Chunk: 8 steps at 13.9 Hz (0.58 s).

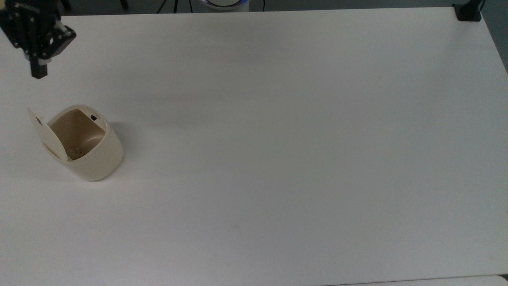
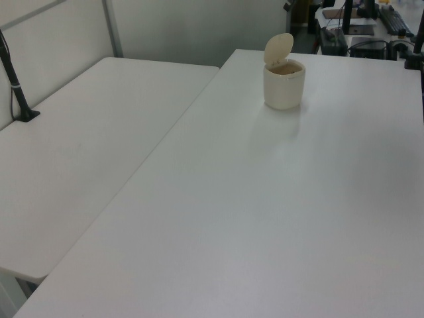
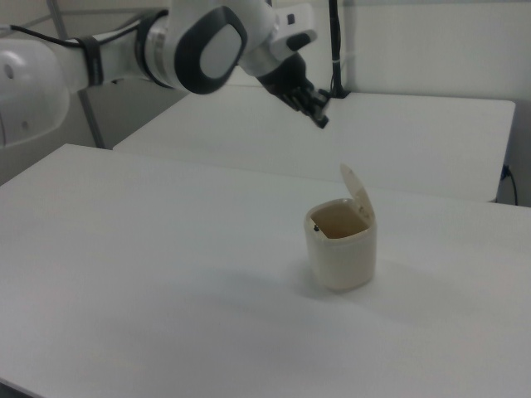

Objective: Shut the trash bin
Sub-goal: 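Move the gripper toward the open lid of the cream trash bin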

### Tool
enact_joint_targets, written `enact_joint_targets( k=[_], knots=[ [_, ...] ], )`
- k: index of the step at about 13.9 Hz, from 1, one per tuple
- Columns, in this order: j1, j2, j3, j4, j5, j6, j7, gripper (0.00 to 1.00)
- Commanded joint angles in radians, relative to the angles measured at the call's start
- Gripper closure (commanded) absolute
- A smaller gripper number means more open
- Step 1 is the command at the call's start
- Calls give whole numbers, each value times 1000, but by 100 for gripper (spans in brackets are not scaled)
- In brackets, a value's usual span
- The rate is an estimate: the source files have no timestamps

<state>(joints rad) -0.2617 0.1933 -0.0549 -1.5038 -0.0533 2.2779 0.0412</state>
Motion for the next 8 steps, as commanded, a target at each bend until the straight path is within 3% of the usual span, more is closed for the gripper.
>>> enact_joint_targets(
  k=[1,4,8],
  knots=[
    [-2,61,-49,11,-19,142,71,100],
    [-4,106,-81,11,-19,183,71,100],
    [-4,167,-83,11,-17,247,72,100]
  ],
)
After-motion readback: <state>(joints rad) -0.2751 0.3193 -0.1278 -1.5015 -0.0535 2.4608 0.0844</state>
